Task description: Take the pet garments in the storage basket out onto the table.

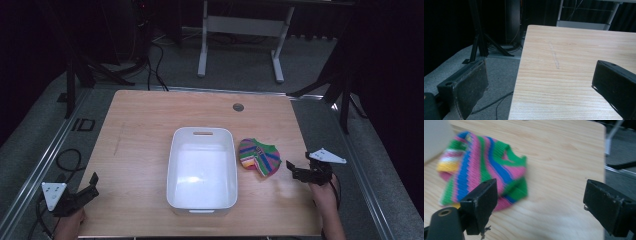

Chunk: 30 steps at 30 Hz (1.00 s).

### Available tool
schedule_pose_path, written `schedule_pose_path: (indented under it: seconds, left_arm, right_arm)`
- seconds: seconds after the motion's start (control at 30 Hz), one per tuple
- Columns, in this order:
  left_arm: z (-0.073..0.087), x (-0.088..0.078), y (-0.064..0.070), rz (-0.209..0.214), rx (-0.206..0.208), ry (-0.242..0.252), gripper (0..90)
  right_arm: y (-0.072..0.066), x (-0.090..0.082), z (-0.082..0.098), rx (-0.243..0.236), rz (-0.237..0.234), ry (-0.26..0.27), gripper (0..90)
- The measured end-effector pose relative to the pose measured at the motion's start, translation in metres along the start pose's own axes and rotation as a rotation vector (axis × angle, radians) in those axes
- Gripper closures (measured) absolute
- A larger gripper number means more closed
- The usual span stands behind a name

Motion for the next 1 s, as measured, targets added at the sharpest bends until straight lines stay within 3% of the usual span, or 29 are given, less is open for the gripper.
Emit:
schedule_pose_path:
  seconds: [0.17, 0.23, 0.37, 0.57, 0.7, 1.0]
  left_arm:
    - [0.000, 0.000, 0.000, 0.000, 0.000, 0.001, 0.9]
    - [0.000, 0.000, 0.000, 0.000, 0.000, 0.000, 0.9]
    - [0.000, 0.000, 0.000, 0.000, 0.000, 0.000, 0.9]
    - [0.000, 0.000, 0.000, -0.003, 0.000, 0.000, 0.9]
    - [0.000, 0.000, 0.000, -0.003, 0.001, 0.001, 0.9]
    - [0.000, 0.000, 0.000, -0.002, 0.003, 0.002, 0.9]
  right_arm:
    - [0.012, -0.007, 0.014, 0.056, 0.045, 0.038, 13.5]
    - [0.015, -0.011, 0.018, 0.098, 0.056, 0.065, 13.6]
    - [0.019, -0.017, 0.028, 0.123, 0.077, 0.077, 13.6]
    - [0.022, -0.020, 0.043, 0.119, 0.110, 0.065, 13.6]
    - [0.024, -0.028, 0.045, 0.134, 0.167, 0.113, 13.6]
    - [0.035, -0.041, 0.049, 0.214, 0.206, 0.190, 13.6]
Point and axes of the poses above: each handheld gripper's, and its own axes: x roughly forward along the jaws, z roughly out of its underside, y roughly to its right, the point moved 10 cm from there along x, roughly forward along the jaws, and after that the axes turned 9 degrees about x, right-handed, at the moved point
